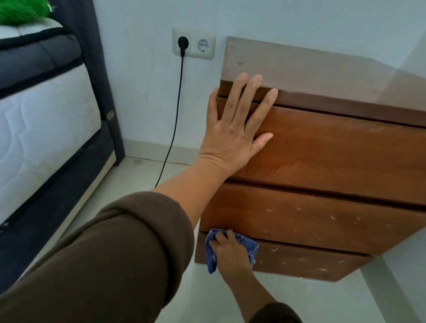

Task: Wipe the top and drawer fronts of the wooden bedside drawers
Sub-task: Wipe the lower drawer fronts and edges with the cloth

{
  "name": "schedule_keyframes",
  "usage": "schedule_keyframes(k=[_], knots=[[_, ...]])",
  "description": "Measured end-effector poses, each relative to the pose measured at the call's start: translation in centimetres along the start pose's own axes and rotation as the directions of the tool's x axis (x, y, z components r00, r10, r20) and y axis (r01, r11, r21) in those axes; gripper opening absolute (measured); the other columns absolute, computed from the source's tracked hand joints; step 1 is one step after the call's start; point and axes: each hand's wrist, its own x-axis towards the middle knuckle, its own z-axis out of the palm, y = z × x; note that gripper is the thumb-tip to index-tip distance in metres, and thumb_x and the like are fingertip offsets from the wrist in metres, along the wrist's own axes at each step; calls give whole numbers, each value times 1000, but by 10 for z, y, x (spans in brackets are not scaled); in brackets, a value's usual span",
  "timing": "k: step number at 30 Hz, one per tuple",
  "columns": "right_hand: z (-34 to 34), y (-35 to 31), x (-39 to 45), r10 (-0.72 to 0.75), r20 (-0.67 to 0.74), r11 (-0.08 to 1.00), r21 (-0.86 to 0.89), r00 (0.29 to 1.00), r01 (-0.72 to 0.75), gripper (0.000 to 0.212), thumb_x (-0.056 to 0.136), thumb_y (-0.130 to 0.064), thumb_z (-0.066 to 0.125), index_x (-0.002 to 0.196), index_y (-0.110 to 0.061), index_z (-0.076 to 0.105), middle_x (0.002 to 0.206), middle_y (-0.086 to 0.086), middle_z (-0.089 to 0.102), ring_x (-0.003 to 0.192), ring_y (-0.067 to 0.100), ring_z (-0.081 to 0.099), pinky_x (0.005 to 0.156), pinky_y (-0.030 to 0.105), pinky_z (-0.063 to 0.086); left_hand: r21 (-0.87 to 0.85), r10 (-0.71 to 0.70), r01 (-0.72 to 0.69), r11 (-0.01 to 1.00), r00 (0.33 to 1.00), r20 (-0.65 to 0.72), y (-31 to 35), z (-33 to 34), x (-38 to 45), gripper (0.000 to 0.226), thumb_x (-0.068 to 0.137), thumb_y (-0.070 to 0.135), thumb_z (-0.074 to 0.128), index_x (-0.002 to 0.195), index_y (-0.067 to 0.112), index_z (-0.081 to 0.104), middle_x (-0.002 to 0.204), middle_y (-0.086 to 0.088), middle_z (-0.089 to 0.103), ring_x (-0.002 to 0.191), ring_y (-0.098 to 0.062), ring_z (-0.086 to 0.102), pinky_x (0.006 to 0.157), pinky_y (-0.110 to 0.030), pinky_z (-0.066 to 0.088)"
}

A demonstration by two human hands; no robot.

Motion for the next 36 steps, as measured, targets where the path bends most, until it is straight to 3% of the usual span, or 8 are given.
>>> schedule_keyframes(k=[6, 9, 12, 15, 22, 26, 32, 36], knots=[[-23, 1, -32, -18, -189, 1000, 11, 982, 20, 52, 88, -21, 63, 137, -16, 46, 144, 7, 43, 135, 31, 37, 107, 50, 40, -117, 136, -118, 986, 977, 164, -2, -19, -30, 69, 88, 25, 57, 148, 22, 23, 155, -14, 20, 143, -29, 12, 113, -58, 5], [-33, 13, -44, -43, -530, 999, -11, 847, 44, 47, 59, -19, 85, 104, -15, 72, 101, 5, 70, 91, 28, 67, 66, 38, 60, -221, 327, -276, 935, 913, 244, 1, -19, -76, 76, 74, 4, 71, 142, 14, 41, 149, -9, 38, 141, -25, 30, 115, -52, 12], [-50, 29, -53, -35, -737, 999, -39, 675, 9, 29, 75, -21, 65, 103, -15, 72, 95, 4, 70, 81, 26, 65, 60, 34, 54, -418, 337, -196, 887, 893, 298, 6, -16, -104, 65, 67, -1, 77, 129, 8, 58, 127, -10, 62, 116, -27, 61, 100, -41, 45], [-66, 44, -56, 8, -795, 991, -73, 607, -109, 25, 81, -23, 56, 98, -16, 73, 91, 3, 70, 77, 26, 64, 59, 33, 49, -502, 278, -60, 863, 885, 373, 13, -15, -105, 53, 73, -2, 63, 126, 4, 60, 117, -15, 67, 103, -31, 67, 89, -42, 52], [-28, 62, -36, 17, -607, 999, -27, 794, -42, 47, 52, -21, 88, 95, -15, 72, 95, 6, 69, 90, 29, 64, 63, 37, 57, -553, 167, 55, 831, 924, 344, 24, 8, -111, 49, 74, -8, 62, 121, 7, 65, 111, -11, 69, 104, -27, 63, 96, -32, 47], [7, 64, -24, 25, -272, 999, 45, 962, -13, 52, 83, -17, 68, 132, -13, 52, 138, 8, 47, 131, 31, 39, 97, 44, 49, -566, 97, 115, 816, 939, 331, 30, 15, -119, 52, 81, 1, 33, 122, 8, 64, 114, -8, 68, 106, -21, 51, 102, -30, 37], [27, 68, -12, 34, -27, 999, 28, 999, -33, 49, 92, -15, 58, 139, -16, 45, 147, 4, 35, 138, 26, 26, 108, 43, 41, -539, 78, 146, 829, 925, 371, 32, 10, -116, 51, 85, 5, 31, 124, 8, 63, 116, -8, 68, 107, -29, 60, 101, -38, 44], [20, 69, -28, 55, -127, 994, 98, 990, -43, 40, 92, -13, 54, 132, -15, 53, 139, 7, 45, 129, 29, 37, 106, 41, 39, -520, 119, 129, 844, 902, 416, 31, 4, -116, 48, 87, 13, 38, 130, 10, 57, 125, -6, 64, 116, -24, 52, 104, -36, 39]])
